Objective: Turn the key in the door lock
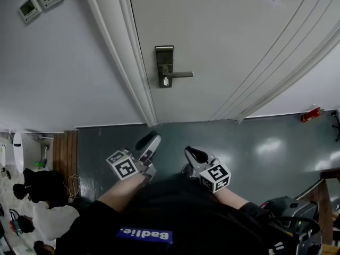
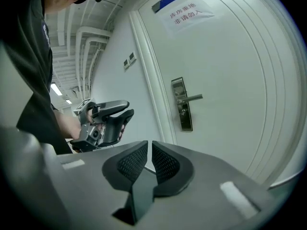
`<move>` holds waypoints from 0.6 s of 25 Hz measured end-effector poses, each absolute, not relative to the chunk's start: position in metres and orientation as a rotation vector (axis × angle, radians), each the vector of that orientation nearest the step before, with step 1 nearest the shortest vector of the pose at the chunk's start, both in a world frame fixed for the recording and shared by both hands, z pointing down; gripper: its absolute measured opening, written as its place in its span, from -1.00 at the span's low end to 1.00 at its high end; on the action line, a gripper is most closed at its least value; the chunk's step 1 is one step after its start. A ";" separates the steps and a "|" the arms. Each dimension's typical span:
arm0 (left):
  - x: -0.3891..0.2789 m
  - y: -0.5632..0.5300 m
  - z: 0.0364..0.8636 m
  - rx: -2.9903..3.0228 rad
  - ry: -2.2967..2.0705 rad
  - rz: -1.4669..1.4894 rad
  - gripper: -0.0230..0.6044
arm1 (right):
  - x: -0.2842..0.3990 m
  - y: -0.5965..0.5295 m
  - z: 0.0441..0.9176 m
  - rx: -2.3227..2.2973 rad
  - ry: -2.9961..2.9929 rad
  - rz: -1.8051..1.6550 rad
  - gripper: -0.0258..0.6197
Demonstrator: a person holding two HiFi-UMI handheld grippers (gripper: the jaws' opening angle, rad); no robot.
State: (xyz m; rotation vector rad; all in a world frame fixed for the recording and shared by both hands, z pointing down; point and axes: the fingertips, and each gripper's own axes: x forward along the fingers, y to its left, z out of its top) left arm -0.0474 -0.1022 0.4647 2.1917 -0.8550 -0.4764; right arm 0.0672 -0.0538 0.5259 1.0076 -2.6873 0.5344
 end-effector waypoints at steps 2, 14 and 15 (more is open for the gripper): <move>-0.056 -0.076 0.455 2.287 -0.844 -0.411 -0.53 | 0.047 -0.037 0.524 1.057 -2.675 0.543 -0.83; -0.090 0.030 0.429 2.689 -0.848 -0.176 -0.88 | -0.023 0.040 0.496 1.117 -2.686 0.380 -0.88; -0.088 0.033 0.425 2.708 -0.863 -0.167 -0.90 | -0.023 0.042 0.494 1.108 -2.700 0.364 -0.89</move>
